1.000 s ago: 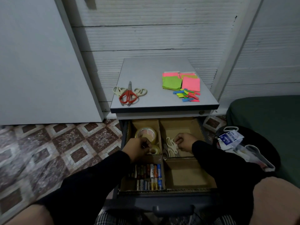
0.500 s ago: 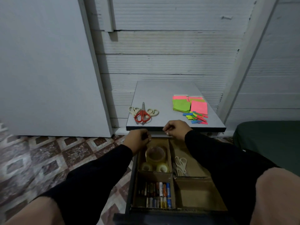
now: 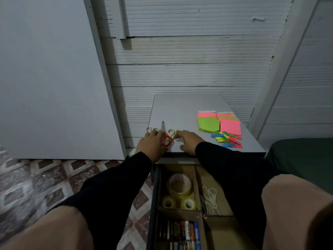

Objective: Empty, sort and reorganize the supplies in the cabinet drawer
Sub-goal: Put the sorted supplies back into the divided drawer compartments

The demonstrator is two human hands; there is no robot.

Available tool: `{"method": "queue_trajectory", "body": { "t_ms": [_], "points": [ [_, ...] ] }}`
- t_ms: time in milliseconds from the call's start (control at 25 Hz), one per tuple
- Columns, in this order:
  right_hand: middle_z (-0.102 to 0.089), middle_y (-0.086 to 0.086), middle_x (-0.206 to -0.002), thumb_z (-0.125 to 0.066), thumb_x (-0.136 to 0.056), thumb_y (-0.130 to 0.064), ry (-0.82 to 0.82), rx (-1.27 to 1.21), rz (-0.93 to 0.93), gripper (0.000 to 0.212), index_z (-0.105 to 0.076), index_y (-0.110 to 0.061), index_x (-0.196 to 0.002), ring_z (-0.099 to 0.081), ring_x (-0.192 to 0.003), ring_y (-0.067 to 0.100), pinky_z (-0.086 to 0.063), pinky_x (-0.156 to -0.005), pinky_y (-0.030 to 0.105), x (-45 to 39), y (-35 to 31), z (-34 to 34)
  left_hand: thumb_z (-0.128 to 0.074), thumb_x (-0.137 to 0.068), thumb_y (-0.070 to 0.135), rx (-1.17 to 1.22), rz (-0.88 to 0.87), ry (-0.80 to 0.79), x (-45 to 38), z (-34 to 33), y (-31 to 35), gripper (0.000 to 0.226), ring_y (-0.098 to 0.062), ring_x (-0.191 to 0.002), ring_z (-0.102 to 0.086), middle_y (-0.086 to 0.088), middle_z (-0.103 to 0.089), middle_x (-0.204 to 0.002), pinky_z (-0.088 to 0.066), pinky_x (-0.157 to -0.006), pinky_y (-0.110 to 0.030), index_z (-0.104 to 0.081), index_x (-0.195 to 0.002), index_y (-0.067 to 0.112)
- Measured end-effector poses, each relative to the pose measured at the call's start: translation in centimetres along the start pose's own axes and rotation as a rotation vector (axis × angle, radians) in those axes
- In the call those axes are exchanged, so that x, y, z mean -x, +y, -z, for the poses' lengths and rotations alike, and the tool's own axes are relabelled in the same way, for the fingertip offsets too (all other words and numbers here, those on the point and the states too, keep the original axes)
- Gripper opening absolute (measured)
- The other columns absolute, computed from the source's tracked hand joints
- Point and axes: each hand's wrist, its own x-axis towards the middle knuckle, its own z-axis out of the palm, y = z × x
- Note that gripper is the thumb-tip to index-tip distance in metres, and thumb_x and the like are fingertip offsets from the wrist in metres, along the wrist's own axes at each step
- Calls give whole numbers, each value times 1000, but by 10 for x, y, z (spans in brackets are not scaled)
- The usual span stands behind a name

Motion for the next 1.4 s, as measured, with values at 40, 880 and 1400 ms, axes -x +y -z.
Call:
{"method": "queue_trajectory", "body": {
  "t_ms": [40, 880, 1400],
  "points": [
    [-47, 9, -138, -49, -87, 3, -15, 28, 7, 48, -46, -13, -132, -45, -126, 26, -37, -100, 29, -5, 1, -2, -52, -91, 45, -11, 13, -8, -4, -2, 1, 56, -27, -123, -44, -9, -46, -137, -41, -98, -37, -38, -137, 18],
    [-51, 16, -110, -43, -95, -8, 39, 415, 22, 23, -56, -6, -114, -55, -97, 33, -37, -71, 35, 53, 42, 3, -46, -97, 28, -134, 0, -59, 12, -4, 47, 28, -25, -105, -58, -5, -53, -120, -41, -92, -37, -57, -119, 15],
    [-56, 14, -115, -43, -96, -14, 66, 465, -34, 27, -60, -6, -115, -46, -111, 30, -39, -91, 35, 146, 47, 27, -41, -98, 35, -176, -263, -3, 114, 29, 88, 33, -19, -112, -54, 3, -47, -130, -42, -87, -28, -54, -125, 21]
  ]
}}
